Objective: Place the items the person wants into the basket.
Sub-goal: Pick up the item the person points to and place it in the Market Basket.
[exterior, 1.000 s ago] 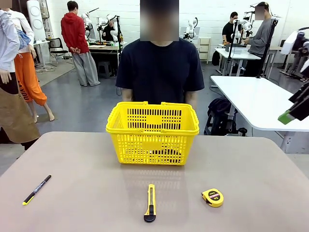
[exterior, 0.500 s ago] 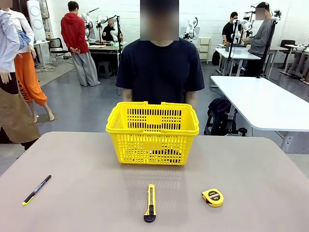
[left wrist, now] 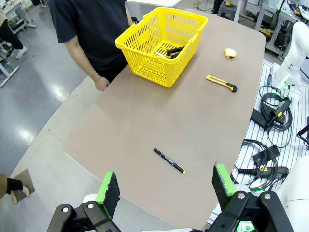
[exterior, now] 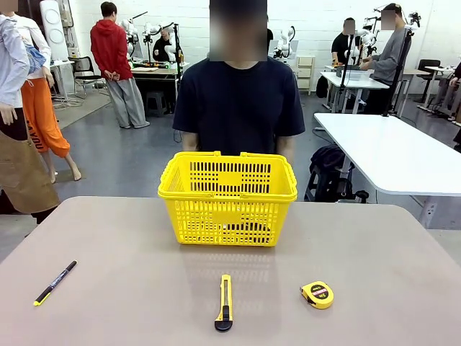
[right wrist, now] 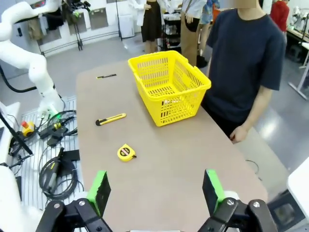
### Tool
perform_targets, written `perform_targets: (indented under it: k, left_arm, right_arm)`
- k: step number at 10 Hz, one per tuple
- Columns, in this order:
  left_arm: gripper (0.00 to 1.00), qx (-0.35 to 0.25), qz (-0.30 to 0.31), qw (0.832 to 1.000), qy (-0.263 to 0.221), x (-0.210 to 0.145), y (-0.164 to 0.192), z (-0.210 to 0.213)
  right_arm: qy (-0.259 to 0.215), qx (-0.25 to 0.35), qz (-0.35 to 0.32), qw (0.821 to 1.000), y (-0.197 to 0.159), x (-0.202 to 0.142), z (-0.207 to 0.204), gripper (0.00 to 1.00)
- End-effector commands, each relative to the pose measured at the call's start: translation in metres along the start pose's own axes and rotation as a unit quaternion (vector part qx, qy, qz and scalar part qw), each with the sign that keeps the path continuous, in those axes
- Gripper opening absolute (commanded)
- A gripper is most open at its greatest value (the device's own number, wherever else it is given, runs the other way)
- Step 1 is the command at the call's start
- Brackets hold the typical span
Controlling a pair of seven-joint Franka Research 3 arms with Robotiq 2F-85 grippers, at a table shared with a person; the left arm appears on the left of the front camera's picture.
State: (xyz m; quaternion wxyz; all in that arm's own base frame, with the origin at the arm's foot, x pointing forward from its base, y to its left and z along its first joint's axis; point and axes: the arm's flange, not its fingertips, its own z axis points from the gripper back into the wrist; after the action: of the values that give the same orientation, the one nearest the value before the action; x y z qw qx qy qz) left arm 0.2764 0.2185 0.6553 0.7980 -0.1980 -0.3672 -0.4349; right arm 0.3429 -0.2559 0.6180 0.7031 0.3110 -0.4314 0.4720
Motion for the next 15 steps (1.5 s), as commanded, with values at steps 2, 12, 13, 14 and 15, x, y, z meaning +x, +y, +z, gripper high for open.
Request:
perform_targets:
  k: [2,12,13,14,15]
  left_arm:
    - [1.0,0.0,-0.003,1.0,-0.004,0.0,-0.001,0.0]
    - [1.0,0.0,-0.003,1.0,-0.004,0.0,-0.001,0.0]
    - [1.0,0.0,-0.003,1.0,-0.004,0.0,-0.001,0.0]
    - [1.0,0.0,-0.003,1.0,-0.004,0.0,-0.001,0.0]
    - [1.0,0.0,-0.003,1.0,-0.004,0.0,-0.001,0.0]
  right_arm:
    - [-0.002,0.008,-0.016,1.0,-0.003,-0.017,0.012,1.0]
    - [-0.006,0.007,-0.023,1.0,-0.001,-0.029,0.013,1.0]
    - [-0.006,0.007,-0.023,1.0,-0.001,-0.029,0.013,1.0]
    - [-0.006,0.007,-0.023,1.0,-0.001,-0.029,0.013,1.0]
    - [-0.006,0.007,-0.023,1.0,-0.001,-0.029,0.013,1.0]
